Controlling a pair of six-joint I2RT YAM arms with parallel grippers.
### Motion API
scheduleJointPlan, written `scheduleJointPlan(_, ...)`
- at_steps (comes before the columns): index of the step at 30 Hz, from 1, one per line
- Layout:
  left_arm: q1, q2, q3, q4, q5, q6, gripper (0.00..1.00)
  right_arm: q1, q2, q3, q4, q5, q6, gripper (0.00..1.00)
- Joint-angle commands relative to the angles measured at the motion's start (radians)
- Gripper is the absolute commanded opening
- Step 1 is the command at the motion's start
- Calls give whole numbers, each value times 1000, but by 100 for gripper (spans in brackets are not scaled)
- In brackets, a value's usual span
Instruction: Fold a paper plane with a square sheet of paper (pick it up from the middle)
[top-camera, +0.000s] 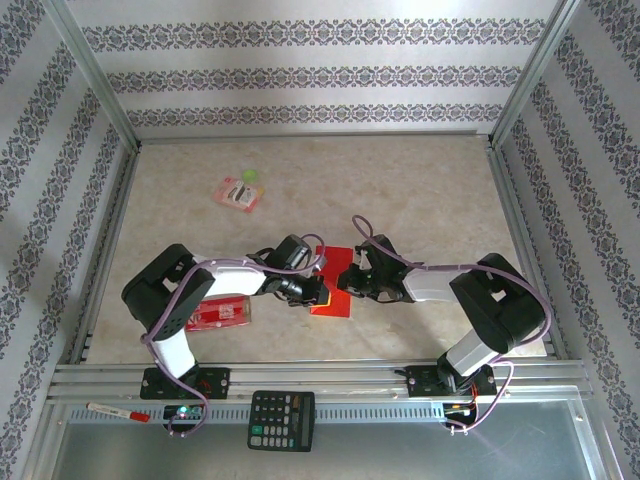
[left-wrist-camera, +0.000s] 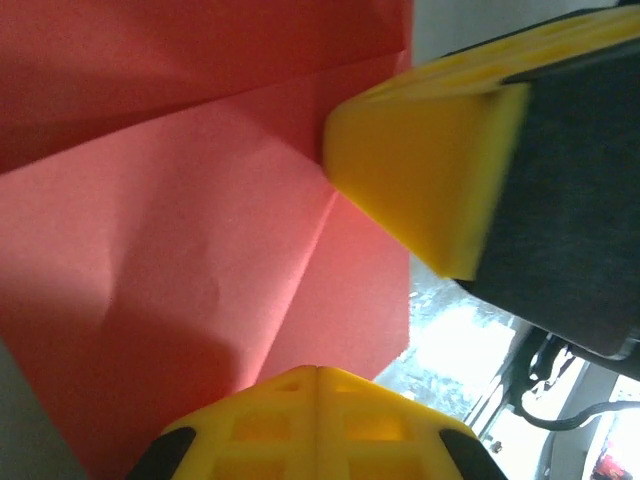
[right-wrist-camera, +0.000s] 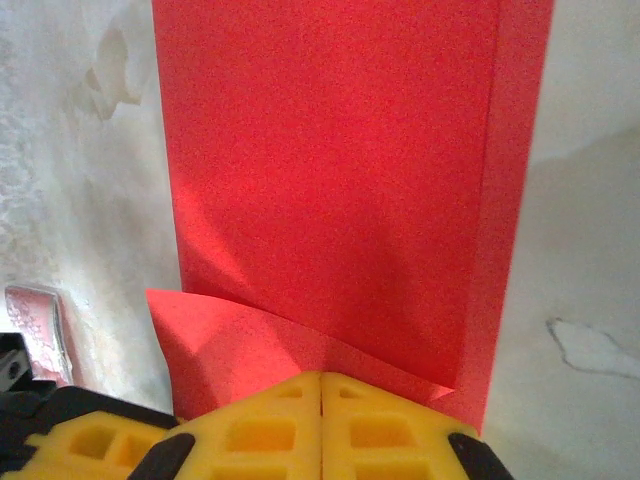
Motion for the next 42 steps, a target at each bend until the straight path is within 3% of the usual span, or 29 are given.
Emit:
scheduleJointPlan(1, 1, 18, 7, -26, 0, 31, 2, -16, 26, -30, -5, 7, -4, 6)
scheduleJointPlan(16, 75, -44, -132, 6, 39, 16, 10, -52, 48, -54, -105, 44, -71, 2)
scheduleJointPlan(25, 99, -71, -206, 0, 51, 24, 10, -53, 69, -44, -140, 55, -84, 1)
scheduleJointPlan(31, 99, -105, -203, -97, 49, 97, 5, -65, 68, -28, -167, 54, -110, 1)
scheduleJointPlan(36, 100, -181, -168, -135, 53, 140, 9, -78, 78, 81, -250, -11, -262, 4)
scheduleJointPlan(40, 101, -209, -151, 28, 50, 41, 13, -88, 56, 219, -388, -115, -404, 10)
scheduleJointPlan(42, 101, -181, -121, 84, 53, 1, 13, -90, 7, 250, -477, -109, -448, 17)
